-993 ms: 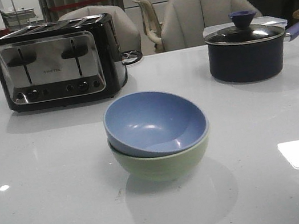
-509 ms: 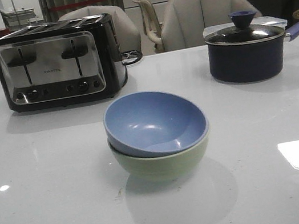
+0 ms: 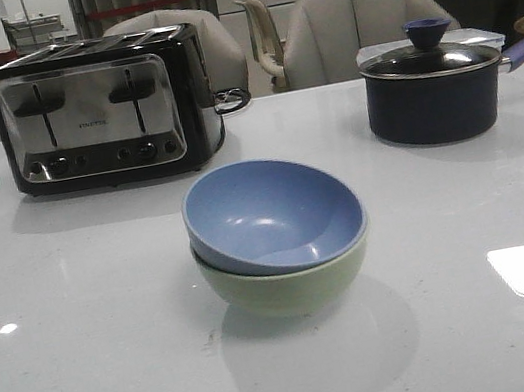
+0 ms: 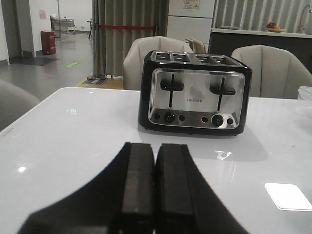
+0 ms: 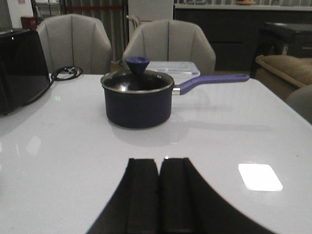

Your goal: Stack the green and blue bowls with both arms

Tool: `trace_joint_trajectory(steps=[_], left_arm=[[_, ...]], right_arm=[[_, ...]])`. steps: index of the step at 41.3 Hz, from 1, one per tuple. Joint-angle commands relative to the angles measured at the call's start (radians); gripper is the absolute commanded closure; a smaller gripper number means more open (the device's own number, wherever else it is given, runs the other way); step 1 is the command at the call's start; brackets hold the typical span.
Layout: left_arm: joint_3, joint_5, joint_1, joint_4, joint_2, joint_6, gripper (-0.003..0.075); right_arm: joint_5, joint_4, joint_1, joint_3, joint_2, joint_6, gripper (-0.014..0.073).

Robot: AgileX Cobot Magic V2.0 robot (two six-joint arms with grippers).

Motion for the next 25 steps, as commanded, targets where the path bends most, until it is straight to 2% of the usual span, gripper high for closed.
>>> trace_joint_trajectory(steps=[1,25], left_arm=[[0.021,-0.091,0.002,0.000,-0.021,-0.004,0.0619],[0.021,-0.091,0.002,0.000,-0.021,-0.004,0.0619]], right_arm=[[-0.129,-0.005,0.007,-0.002,-0.022,-0.007,0.0558],[-0.126,-0.005,0.069,-0.002,-0.022,-0.007,0.0558]])
